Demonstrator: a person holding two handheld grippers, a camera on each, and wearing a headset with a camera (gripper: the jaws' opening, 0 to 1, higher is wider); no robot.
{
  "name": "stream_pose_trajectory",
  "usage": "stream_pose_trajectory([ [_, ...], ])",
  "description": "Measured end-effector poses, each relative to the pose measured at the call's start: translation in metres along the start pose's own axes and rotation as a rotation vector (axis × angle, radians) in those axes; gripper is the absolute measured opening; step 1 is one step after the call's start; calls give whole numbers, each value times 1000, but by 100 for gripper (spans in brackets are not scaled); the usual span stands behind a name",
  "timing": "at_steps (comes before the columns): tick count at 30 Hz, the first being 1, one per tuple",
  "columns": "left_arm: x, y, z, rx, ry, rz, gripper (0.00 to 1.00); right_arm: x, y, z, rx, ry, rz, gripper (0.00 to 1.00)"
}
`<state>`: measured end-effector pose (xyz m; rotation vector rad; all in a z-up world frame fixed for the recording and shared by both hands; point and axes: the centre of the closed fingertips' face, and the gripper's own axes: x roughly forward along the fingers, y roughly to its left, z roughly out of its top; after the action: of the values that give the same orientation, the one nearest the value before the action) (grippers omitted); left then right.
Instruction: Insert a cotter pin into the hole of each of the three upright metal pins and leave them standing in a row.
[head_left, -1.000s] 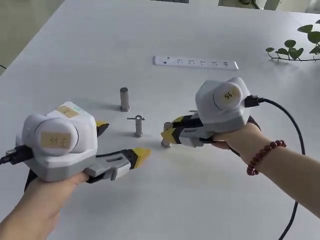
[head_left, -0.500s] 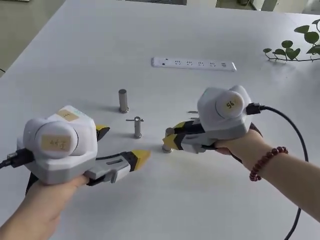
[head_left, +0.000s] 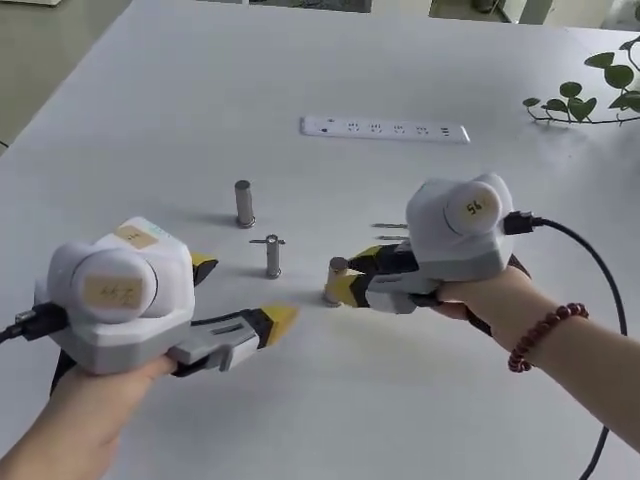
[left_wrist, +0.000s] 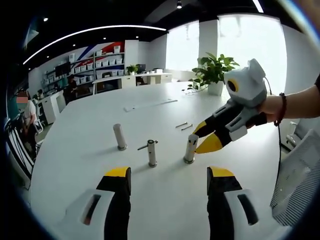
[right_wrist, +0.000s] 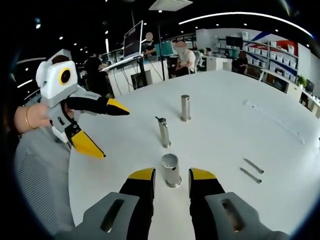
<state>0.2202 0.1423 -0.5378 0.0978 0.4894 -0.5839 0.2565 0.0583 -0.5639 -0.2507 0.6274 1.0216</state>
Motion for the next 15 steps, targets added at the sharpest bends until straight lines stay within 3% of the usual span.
stream_pose_trajectory([
  [3,0,0,1,0,-9,1,60,-7,-1,4,55,-27,12,21],
  [9,4,-1,-6,5,10,-3,60,-21,-13,6,69,-26,-15,22],
  [15,5,-2,-5,-2,-3,-9,60,-29,-33,6,67,-12,-45,22],
])
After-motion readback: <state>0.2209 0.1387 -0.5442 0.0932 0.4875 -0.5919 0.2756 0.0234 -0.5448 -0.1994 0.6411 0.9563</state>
